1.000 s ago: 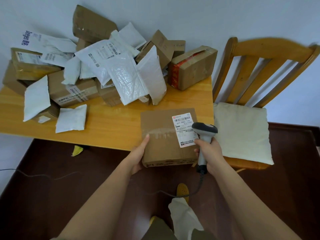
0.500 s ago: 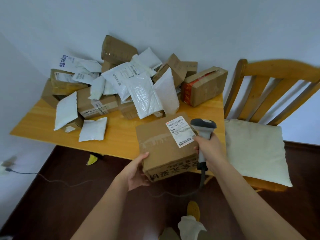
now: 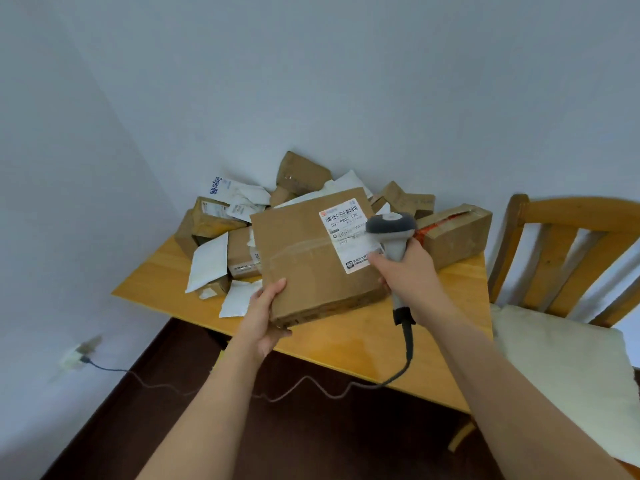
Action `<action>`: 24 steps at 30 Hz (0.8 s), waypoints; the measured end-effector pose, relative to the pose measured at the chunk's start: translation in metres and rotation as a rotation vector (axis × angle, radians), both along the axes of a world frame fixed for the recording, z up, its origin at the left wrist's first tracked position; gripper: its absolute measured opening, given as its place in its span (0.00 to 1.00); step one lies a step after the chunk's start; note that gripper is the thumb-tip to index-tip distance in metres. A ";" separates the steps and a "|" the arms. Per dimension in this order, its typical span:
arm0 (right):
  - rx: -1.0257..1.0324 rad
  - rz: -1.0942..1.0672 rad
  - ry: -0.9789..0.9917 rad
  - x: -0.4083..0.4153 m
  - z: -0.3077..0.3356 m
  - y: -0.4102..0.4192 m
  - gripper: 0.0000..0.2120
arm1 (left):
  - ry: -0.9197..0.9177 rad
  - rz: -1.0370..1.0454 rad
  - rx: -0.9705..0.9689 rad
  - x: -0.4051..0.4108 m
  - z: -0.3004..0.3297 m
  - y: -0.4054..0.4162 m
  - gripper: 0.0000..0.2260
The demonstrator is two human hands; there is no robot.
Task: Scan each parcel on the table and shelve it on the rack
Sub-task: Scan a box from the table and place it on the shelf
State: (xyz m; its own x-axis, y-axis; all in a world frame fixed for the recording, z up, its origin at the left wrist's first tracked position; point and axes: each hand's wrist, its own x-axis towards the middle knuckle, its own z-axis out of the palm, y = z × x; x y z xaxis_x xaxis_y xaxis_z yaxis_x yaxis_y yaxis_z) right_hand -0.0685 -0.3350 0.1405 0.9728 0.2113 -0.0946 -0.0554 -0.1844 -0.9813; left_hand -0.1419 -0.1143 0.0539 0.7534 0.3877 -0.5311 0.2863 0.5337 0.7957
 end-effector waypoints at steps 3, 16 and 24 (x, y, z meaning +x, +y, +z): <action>0.051 0.063 0.020 -0.010 0.033 0.000 0.10 | -0.113 0.135 0.096 -0.001 0.017 0.015 0.28; 0.045 0.281 -0.042 -0.067 0.115 -0.036 0.06 | -0.226 0.294 0.063 -0.005 0.040 0.065 0.33; 0.101 0.254 -0.056 -0.092 0.130 -0.053 0.07 | -0.196 0.277 0.022 -0.007 0.026 0.071 0.34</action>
State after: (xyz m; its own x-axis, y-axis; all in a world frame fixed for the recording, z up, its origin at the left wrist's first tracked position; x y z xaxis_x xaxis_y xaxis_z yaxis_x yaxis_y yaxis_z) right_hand -0.1600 -0.3878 0.2704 0.8905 0.4550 -0.0081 0.0351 -0.0864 -0.9956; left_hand -0.1490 -0.0437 0.0800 0.7045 0.6017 -0.3762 -0.0265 0.5520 0.8334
